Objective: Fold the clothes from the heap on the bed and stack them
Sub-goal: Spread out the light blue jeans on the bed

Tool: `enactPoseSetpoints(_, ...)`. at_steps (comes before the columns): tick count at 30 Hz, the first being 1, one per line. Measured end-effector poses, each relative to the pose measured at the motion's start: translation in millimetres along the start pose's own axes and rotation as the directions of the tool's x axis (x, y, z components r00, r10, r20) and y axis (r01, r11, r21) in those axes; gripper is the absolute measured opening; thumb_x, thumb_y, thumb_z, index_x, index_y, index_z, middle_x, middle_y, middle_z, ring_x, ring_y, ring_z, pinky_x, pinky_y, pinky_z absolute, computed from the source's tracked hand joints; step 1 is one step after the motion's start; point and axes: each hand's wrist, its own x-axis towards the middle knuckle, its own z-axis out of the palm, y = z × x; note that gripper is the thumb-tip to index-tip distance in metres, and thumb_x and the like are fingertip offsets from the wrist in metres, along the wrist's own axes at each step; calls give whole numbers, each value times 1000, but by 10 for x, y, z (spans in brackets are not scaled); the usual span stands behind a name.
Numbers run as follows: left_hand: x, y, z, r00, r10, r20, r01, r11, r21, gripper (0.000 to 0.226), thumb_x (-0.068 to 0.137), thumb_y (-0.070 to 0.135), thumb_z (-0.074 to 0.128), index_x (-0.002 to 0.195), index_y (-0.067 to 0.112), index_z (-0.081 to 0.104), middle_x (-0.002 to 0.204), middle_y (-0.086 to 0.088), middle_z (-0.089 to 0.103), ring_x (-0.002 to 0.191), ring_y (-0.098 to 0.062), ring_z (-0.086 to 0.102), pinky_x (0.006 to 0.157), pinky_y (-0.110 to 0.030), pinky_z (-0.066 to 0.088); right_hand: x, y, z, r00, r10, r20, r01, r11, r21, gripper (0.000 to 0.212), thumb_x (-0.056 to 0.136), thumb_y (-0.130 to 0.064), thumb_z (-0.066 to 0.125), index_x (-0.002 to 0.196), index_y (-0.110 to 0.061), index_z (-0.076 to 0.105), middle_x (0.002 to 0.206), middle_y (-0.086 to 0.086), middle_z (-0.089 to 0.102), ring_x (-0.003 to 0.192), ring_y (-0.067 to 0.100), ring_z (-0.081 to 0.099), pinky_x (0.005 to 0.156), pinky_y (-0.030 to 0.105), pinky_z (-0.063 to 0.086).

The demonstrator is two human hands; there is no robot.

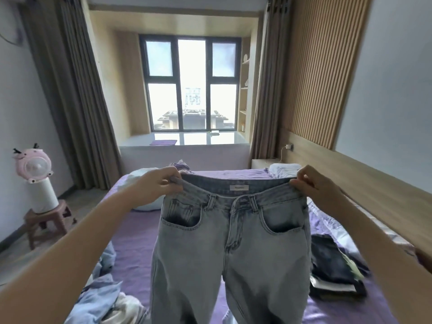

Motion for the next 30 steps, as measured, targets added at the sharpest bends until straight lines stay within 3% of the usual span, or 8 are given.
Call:
enactPoseSetpoints(3,43,24,218,993,-49,-104,40,995,-88,20,92,11,61,84,29,55,79,4,57,71,-13,52,65,-12,42,-27,-8,218,997,65,-31,-68,993,-101,22,95,-21,53,82,-16,36,62,-1,40,57,14,38,55,31,31)
enactPoseSetpoints(8,53,206,379,949,-51,-310,64,997,32,18,97,12,51,115,12,53,94,3,50,71,0,42,59,6,28,-78,-76,387,982,185,-32,-182,980,86,26,94,-27,56,114,-15,44,84,5,57,75,17,55,59,24,38)
enactPoseSetpoints(10,42,223,381,934,-80,-349,74,997,-32,31,96,11,53,127,10,50,100,0,52,78,-6,47,62,3,31,-89,-98,336,970,221,95,-232,966,114,57,82,-37,68,128,-21,39,99,-3,58,85,4,57,71,14,42)
enactPoseSetpoints(13,38,178,341,947,-169,-272,137,981,-134,31,89,12,65,119,5,59,97,-9,65,91,-27,62,78,-22,46,-86,-36,309,925,254,283,-266,964,4,85,72,-29,81,139,-19,30,113,-2,56,100,13,55,80,24,43)
enactPoseSetpoints(17,41,69,400,943,-242,-231,204,963,-175,12,83,19,73,88,10,67,84,-8,68,80,-25,63,71,-30,51,-48,41,358,941,319,114,-307,945,-117,34,77,-27,77,97,-7,58,85,7,63,77,20,54,58,24,36)
enactPoseSetpoints(20,111,38,541,912,-287,-294,262,958,-121,19,89,24,67,90,10,54,88,-11,65,86,-28,62,78,-35,48,-48,80,422,952,303,33,-299,950,-91,32,87,-28,67,65,-12,50,59,4,50,62,23,46,52,23,31)
enactPoseSetpoints(25,252,172,581,870,-286,-401,314,949,5,27,95,30,55,98,7,41,83,-5,54,80,-26,56,69,-28,38,113,-58,569,935,352,-33,-353,934,-54,26,91,-29,61,89,-3,60,76,8,60,78,26,53,65,30,32)
enactPoseSetpoints(30,564,583,-5,847,-160,-507,90,983,-161,24,94,33,57,100,13,47,86,4,57,78,-13,57,69,-27,46,601,-453,207,880,394,-265,-315,902,296,22,82,-32,70,86,-11,67,78,8,66,77,25,59,66,32,43)
